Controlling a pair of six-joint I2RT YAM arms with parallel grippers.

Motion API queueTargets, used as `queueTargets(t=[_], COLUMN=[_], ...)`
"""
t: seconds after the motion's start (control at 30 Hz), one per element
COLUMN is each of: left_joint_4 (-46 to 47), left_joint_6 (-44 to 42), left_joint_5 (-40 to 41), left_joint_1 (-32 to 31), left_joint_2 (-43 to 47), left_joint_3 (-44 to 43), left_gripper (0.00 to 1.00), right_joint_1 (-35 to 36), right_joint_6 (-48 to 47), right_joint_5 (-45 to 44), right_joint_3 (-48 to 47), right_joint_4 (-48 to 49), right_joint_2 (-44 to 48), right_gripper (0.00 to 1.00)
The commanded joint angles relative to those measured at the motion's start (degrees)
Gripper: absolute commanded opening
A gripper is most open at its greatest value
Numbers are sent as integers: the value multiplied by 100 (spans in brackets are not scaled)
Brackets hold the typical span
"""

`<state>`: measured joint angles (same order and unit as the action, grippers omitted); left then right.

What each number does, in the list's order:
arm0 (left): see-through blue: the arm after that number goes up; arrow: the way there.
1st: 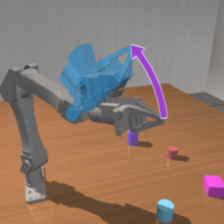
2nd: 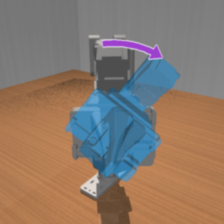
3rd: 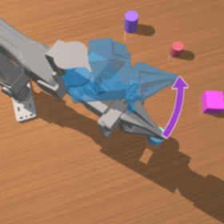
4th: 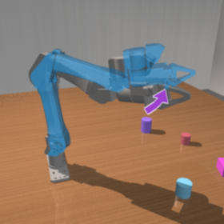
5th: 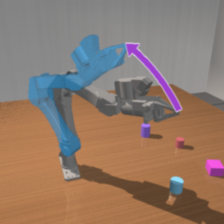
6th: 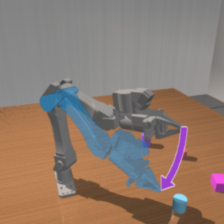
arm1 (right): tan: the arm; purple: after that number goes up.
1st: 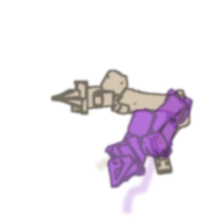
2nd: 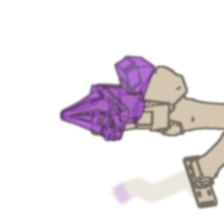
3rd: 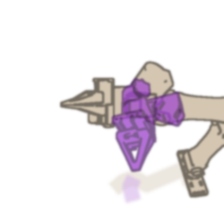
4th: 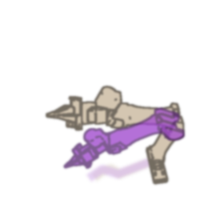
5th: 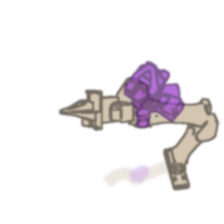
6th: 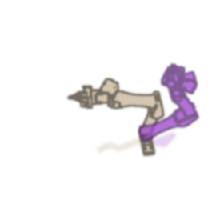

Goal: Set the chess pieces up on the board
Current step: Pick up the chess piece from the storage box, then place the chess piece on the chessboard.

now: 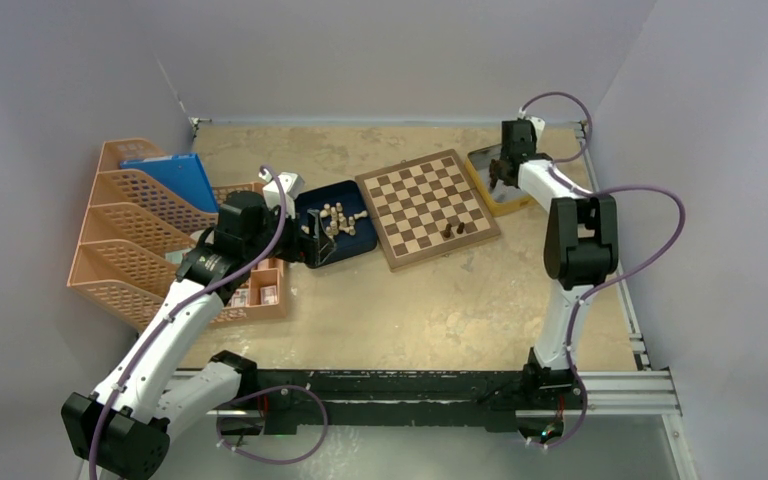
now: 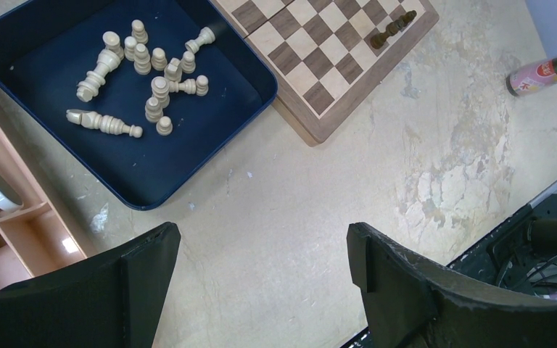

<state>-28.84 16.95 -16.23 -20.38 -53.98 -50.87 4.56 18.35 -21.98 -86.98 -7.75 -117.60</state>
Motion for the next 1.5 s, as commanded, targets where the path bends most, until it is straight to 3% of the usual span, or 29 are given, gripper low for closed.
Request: queueTargets(t=[0.0, 0.43, 1.13, 1.47], left_joint_4=[106, 100, 78, 89], left_joint_6=[10, 10, 12, 19], left_joint_5=[51, 67, 129, 152], left_joint_1=[-27, -27, -27, -27], left_joint_2=[90, 115, 91, 109], left_joint_3=[-41, -37, -37, -40], left_gripper=[86, 86, 86, 86], right_joint_1=[168, 811, 2452, 3173], right_joint_6=[164, 363, 577, 892], right_joint_5=[-222, -100, 673, 420], right_joint_3=[-279, 73, 1767, 2446], right_joint_4=[-118, -305, -80, 3], right_joint_2=[690, 1484, 3041, 3061], right_gripper=[15, 15, 15, 16])
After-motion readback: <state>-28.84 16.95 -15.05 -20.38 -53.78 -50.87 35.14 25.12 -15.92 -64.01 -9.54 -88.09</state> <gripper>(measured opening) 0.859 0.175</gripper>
